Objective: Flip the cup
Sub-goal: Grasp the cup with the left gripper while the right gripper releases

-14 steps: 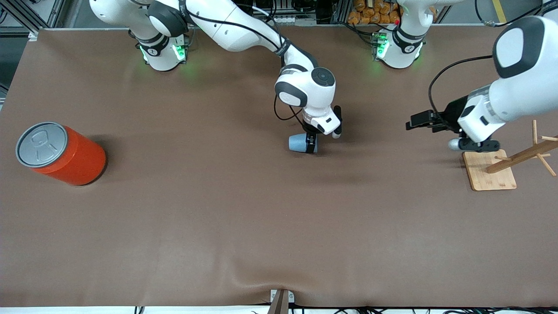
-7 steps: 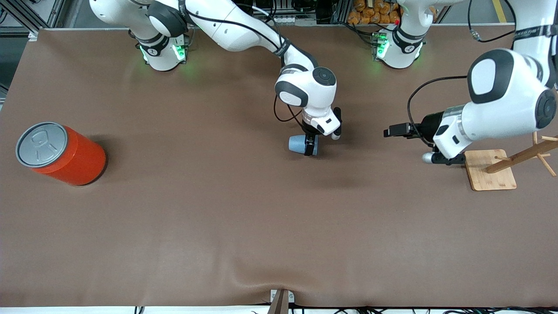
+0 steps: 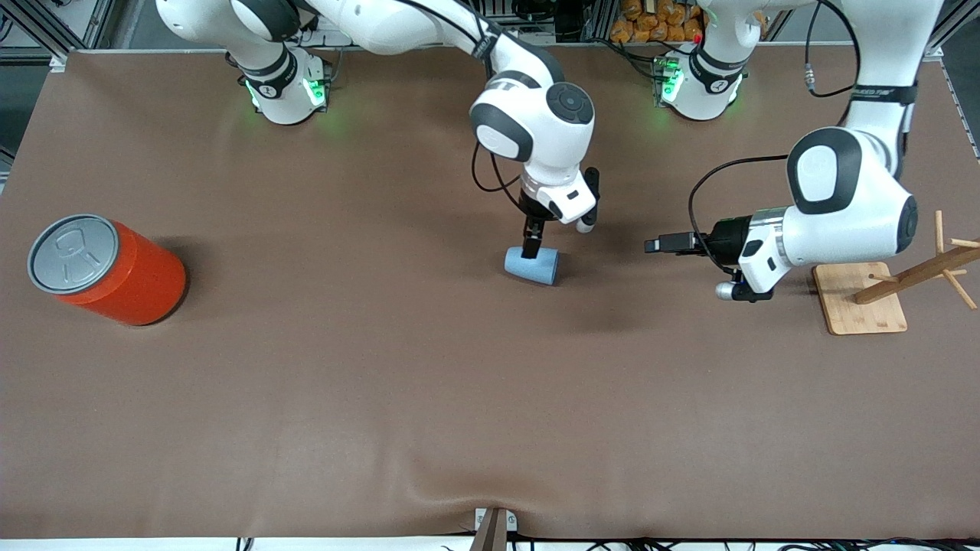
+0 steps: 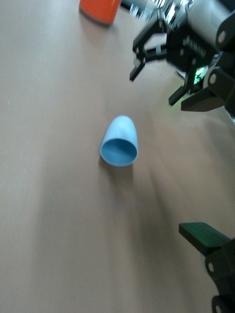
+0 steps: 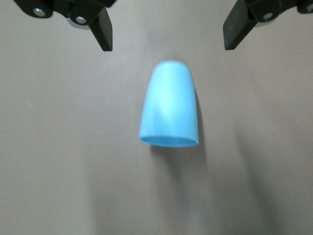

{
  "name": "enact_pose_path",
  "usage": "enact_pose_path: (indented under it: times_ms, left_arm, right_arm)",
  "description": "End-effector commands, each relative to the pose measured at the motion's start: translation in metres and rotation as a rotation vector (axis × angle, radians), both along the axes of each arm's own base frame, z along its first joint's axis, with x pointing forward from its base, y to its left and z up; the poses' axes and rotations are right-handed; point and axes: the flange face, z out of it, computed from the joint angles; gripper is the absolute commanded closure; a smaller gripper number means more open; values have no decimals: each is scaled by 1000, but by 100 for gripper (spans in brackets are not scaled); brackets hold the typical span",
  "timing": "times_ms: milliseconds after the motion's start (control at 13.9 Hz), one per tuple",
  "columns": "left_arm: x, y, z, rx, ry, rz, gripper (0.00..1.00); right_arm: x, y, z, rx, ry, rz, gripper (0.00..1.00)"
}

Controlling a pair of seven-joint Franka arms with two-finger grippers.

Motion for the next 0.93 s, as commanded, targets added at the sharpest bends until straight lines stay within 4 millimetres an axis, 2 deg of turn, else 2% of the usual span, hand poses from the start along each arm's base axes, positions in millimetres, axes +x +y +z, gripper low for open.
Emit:
enact_pose_path:
  times_ms: [0,72,287,359,574,717,789,861]
  left_arm:
    - [3,1,-43,-119,-40,-29,0]
    - [4,-1,-59,-169,-60,-48,0]
    - [5,-8,-98,-337,-136,-33,0]
    - [4,-15,-105,-373,-157,-33,0]
    - [1,-27,-111,-398,-159,-37,2]
    - [-4,-35,-133,-419,-148,-47,7]
    - [-6,-39,-137,-445,-177,-54,10]
    - [-9,-48,-148,-470,-182,-53,13]
  right_arm:
    - [43,-58,59,24,55,-116,0]
    - [77,-100,82,47,62,-196,0]
    - [155,-208,96,106,116,-396,0]
    - [171,-241,100,111,137,-451,0]
    - [206,-329,114,146,176,-569,0]
    - [223,-383,118,185,194,-635,0]
    - [229,-406,117,192,198,-667,0]
    - [232,-416,118,194,197,-687,0]
